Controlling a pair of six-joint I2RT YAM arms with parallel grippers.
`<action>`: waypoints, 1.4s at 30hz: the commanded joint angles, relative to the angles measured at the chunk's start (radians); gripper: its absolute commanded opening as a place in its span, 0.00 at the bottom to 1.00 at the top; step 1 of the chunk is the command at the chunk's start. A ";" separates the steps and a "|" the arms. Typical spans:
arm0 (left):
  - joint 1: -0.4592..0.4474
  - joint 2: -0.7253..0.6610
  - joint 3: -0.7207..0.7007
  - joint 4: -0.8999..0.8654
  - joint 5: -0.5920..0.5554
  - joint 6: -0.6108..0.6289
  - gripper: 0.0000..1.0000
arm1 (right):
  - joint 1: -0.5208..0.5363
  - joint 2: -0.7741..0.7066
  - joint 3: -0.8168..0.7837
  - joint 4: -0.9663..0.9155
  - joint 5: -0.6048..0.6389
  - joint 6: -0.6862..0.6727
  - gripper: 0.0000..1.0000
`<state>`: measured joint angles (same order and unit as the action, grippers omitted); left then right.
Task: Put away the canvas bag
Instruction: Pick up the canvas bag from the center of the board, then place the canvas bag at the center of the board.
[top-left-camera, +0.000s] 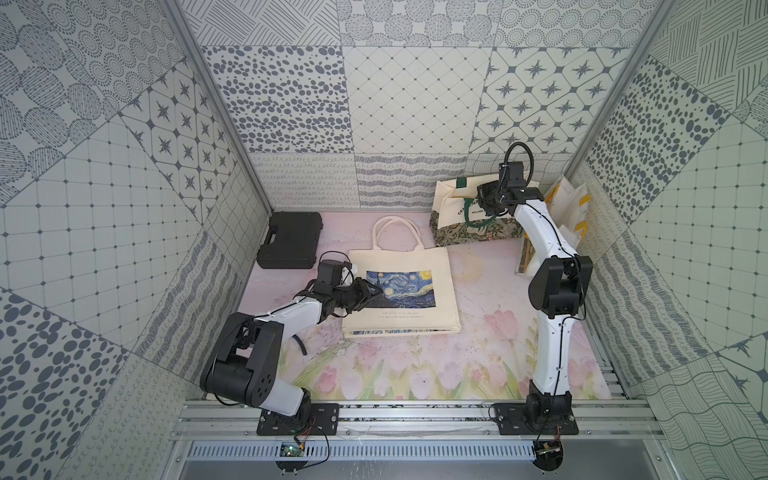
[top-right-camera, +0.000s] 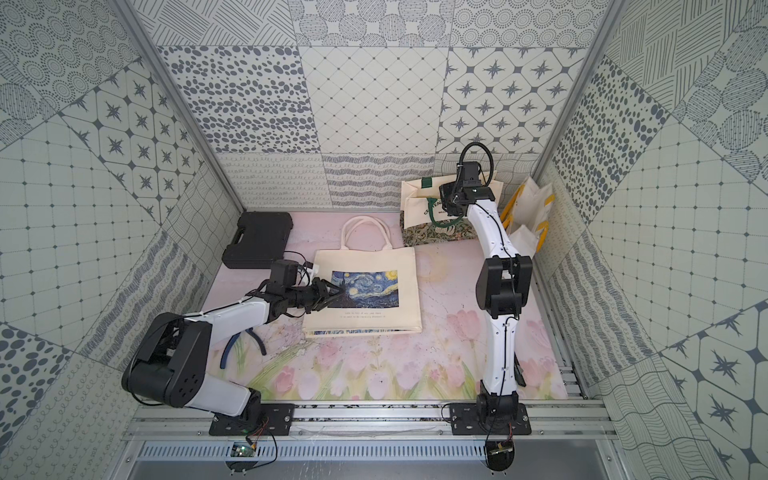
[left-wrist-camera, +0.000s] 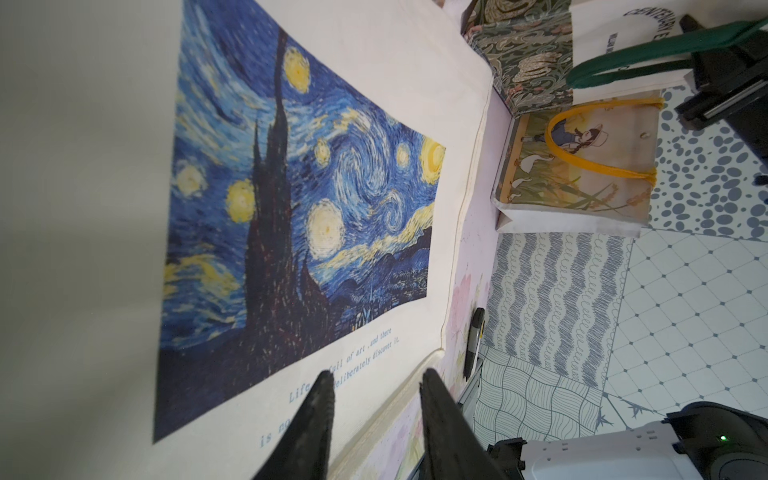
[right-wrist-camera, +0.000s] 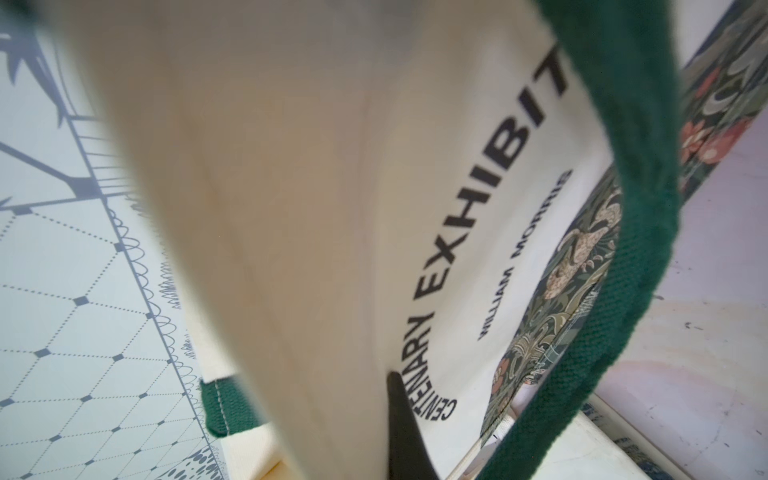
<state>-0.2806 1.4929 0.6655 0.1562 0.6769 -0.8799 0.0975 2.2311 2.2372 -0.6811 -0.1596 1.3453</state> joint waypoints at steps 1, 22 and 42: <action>0.003 -0.008 0.004 0.033 0.030 0.020 0.37 | -0.002 -0.042 0.093 0.081 -0.052 -0.101 0.00; -0.038 -0.375 -0.062 -0.092 -0.093 0.090 0.38 | 0.158 -0.597 -0.395 0.026 -0.147 -0.379 0.00; -0.203 -0.520 0.043 -0.319 -0.237 0.406 0.53 | 0.393 -1.070 -1.108 0.100 0.028 -0.299 0.00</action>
<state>-0.4782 0.9195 0.7029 -0.1635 0.4534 -0.6159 0.4843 1.1934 1.1419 -0.6987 -0.1516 1.0431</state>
